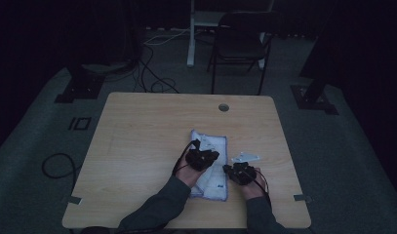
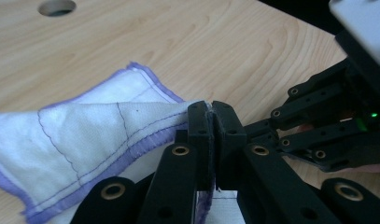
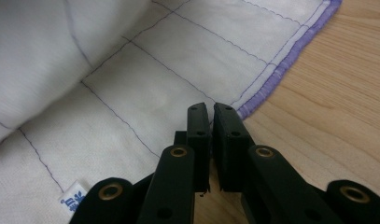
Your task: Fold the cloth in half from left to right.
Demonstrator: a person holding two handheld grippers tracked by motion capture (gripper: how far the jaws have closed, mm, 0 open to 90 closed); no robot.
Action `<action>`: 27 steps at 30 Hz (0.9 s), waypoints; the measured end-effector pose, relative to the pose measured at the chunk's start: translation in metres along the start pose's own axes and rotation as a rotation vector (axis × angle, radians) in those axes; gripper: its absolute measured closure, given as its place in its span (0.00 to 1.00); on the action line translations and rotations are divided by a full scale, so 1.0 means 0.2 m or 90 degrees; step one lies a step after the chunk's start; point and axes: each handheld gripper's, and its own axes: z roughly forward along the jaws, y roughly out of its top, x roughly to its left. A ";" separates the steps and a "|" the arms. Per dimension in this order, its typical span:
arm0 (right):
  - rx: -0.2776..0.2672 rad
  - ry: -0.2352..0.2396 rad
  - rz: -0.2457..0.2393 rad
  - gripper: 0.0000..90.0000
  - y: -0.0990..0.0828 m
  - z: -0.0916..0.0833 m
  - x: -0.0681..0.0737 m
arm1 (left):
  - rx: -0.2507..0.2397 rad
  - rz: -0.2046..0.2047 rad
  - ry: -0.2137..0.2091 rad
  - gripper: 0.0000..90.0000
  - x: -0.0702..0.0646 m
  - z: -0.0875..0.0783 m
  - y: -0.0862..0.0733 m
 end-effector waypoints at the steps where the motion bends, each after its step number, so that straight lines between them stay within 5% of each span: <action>1: 0.001 -0.001 0.000 0.96 0.00 0.00 0.00 | 0.002 0.000 -0.001 0.98 0.00 0.01 0.00; 12: 0.000 0.003 0.000 0.96 0.00 0.00 0.00 | 0.037 -0.012 -0.015 0.90 0.01 0.12 -0.05; 16: -0.001 0.005 0.001 0.96 0.00 0.00 0.00 | 0.026 -0.007 -0.023 0.81 0.01 0.07 -0.05; 27: -0.002 0.007 0.005 0.95 0.00 0.00 -0.01 | -0.029 -0.028 0.004 0.81 0.07 -0.18 -0.08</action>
